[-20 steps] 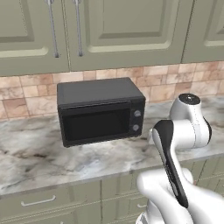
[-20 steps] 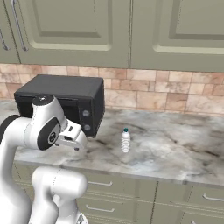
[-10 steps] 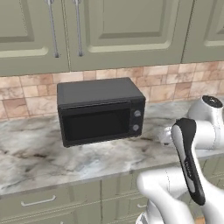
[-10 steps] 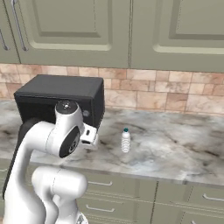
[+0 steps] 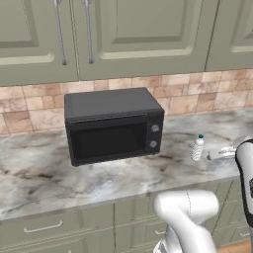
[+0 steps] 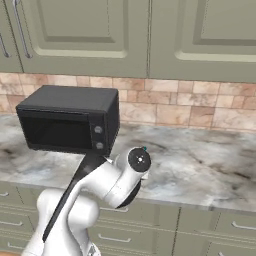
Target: Take the bottled waters from the counter and place them in the freezer to freeze. Close the freezer door after placing the bottles.
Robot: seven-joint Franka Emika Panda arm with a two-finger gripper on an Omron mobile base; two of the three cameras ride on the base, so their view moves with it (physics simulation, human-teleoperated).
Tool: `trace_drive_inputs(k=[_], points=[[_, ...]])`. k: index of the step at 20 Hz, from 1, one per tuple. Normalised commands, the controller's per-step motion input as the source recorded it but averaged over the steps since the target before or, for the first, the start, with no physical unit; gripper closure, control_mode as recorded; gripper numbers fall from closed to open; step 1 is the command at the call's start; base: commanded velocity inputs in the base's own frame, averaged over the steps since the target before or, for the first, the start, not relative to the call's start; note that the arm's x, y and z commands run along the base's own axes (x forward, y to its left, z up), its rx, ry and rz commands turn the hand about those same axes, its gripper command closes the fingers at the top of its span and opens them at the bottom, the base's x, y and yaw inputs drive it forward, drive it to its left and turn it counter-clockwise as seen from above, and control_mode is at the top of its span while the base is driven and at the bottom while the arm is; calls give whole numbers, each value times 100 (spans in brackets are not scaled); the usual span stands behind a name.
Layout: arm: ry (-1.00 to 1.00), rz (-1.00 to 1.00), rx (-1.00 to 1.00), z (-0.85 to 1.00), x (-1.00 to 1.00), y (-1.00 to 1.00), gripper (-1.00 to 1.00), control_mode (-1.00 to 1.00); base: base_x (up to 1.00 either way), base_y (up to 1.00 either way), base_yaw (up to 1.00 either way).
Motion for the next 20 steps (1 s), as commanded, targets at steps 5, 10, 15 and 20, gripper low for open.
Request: trace_drive_inputs(k=[5,10,15,20], points=[[-35,6,27,-20,51,-74,-100,-100,0,0,0],[-46,9,23,-29,35,-70,-100,-100,0,0,0],[-51,8,7,-37,13,-44,-100,-100,0,0,0],[-33,6,-4,-47,8,-4,-100,-100,0,0,0]])
